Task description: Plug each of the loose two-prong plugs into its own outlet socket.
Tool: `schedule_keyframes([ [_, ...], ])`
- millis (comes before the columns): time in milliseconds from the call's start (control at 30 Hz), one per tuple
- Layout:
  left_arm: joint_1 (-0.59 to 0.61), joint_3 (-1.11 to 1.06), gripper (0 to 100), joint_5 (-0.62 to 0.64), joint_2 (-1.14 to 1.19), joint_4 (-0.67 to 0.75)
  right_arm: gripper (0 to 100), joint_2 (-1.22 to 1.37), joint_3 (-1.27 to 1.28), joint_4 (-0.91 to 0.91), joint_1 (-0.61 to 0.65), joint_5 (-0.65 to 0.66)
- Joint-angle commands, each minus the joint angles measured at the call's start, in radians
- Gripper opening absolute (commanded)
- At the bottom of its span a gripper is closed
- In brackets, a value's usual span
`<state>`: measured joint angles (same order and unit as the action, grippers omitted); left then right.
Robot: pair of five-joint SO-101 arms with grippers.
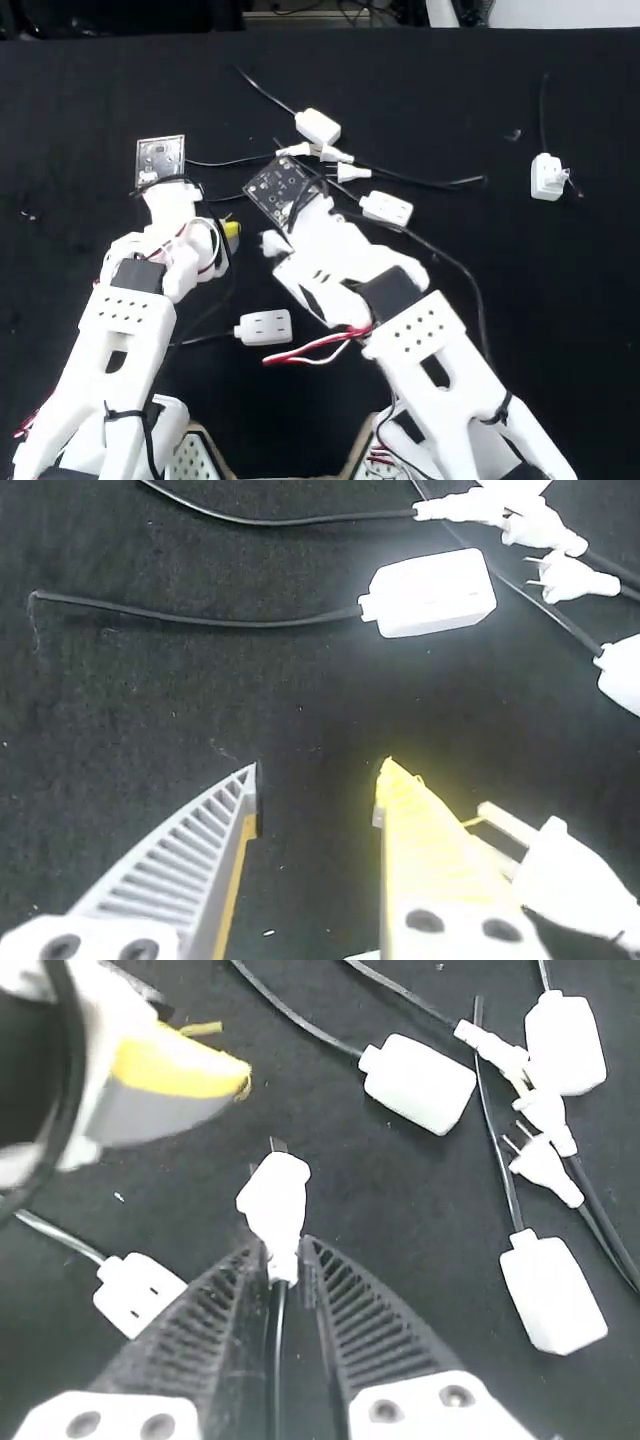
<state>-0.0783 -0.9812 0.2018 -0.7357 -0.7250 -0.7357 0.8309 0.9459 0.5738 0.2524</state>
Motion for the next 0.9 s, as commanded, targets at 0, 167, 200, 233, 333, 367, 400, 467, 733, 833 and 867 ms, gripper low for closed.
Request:
schedule_keyframes([
  [0,0.001,0.002,20,0.020,-0.017,0.046,1.1,-0.033,-0.013,-0.026,0.054,-0.021],
  [167,0.001,-0.019,20,0.023,-0.017,0.074,1.1,-0.031,-0.013,-0.032,0.092,-0.038],
  [200,0.001,-0.022,20,0.023,-0.017,0.072,1.1,-0.031,-0.013,-0.035,0.092,-0.038],
  [233,0.001,-0.024,20,0.023,-0.017,0.072,1.1,-0.031,-0.012,-0.044,0.092,-0.038],
  [333,0.001,-0.024,20,0.023,-0.017,0.069,1.1,-0.033,-0.013,-0.055,0.095,-0.038],
  [367,0.001,-0.024,20,0.023,-0.017,0.069,1.1,-0.033,-0.018,-0.055,0.097,-0.038],
  [400,0.001,-0.025,20,0.023,-0.017,0.068,1.1,-0.033,-0.024,-0.055,0.097,-0.040],
  [467,0.001,-0.025,20,0.025,-0.017,0.068,1.1,-0.033,-0.030,-0.055,0.100,-0.052],
  [733,0.001,-0.027,20,0.025,-0.012,0.069,1.1,-0.033,-0.039,-0.055,0.104,-0.060],
  [833,-0.001,-0.047,20,0.025,-0.015,0.087,1.1,-0.033,-0.039,-0.055,0.118,-0.060],
  [867,-0.001,-0.053,20,0.025,-0.015,0.097,1.1,-0.033,-0.039,-0.055,0.130,-0.060],
])
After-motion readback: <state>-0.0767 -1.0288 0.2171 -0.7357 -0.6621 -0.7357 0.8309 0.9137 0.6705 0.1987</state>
